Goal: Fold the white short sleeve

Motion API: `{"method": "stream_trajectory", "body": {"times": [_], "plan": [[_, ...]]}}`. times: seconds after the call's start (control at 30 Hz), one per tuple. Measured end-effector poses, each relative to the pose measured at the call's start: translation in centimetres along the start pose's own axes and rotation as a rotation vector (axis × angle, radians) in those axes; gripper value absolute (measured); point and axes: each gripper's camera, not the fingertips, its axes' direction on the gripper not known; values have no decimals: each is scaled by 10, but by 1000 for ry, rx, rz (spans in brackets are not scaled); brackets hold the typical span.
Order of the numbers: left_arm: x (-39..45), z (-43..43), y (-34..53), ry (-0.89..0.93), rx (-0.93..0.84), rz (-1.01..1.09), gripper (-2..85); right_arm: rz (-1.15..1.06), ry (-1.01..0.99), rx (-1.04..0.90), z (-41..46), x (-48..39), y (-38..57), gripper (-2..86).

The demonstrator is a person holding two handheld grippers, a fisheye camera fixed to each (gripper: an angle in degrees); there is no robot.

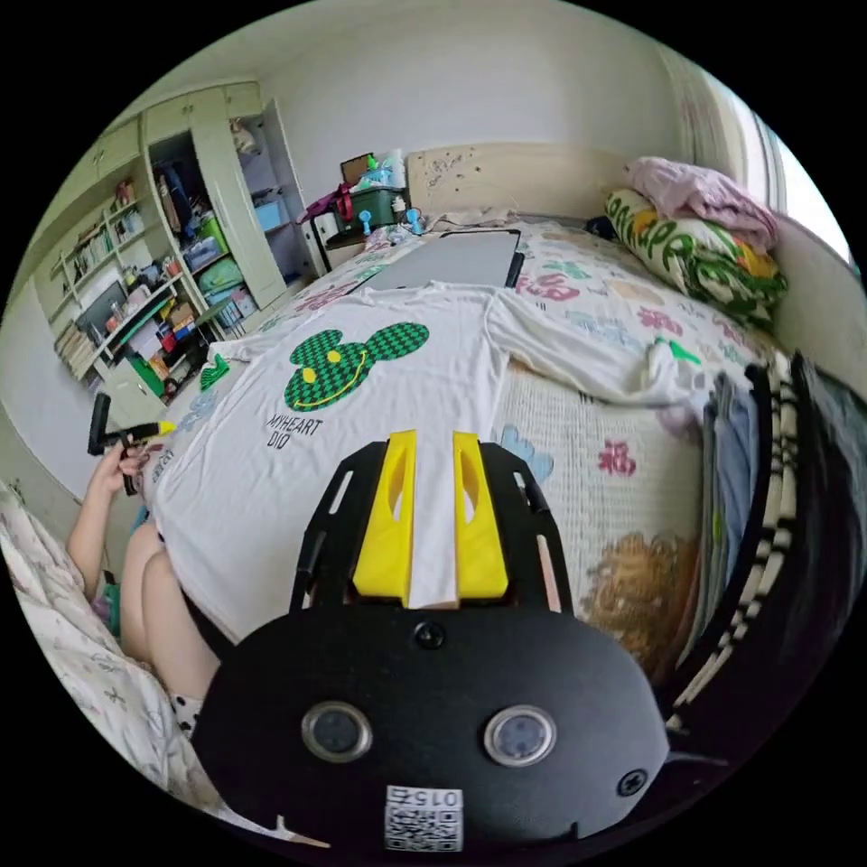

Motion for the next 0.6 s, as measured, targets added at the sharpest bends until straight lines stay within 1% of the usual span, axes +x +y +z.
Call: {"method": "stream_trajectory", "body": {"times": [0.03, 0.07, 0.1, 0.17, 0.2, 0.27, 0.3, 0.47, 0.6], "plan": [[-8, -8, 44, -13, 21, -60, 80, 83, -47, -9, -21, 19, 35, 77], [-10, -11, 64, -16, 33, -83, 81, 155, -88, -14, -38, 38, 69, 83], [-14, -14, 98, -20, 39, -117, 84, 185, -101, -18, -44, 46, 85, 85], [-20, -11, 136, 2, 23, -160, 87, 319, -120, -80, -56, 79, 139, 97], [-22, -13, 153, 32, 60, -176, 88, 344, -128, -94, -58, 85, 149, 100], [-21, -8, 163, 62, 52, -181, 90, 396, -177, -121, -63, 100, 178, 113], [-17, -2, 163, 65, 11, -171, 92, 400, -189, -124, -63, 102, 181, 115], [10, 20, 158, 2, -63, -130, 85, 403, -217, -113, -67, 113, 184, 121], [24, 44, 161, -15, -152, -93, 24, 353, -230, -143, -64, 114, 183, 102]]}}
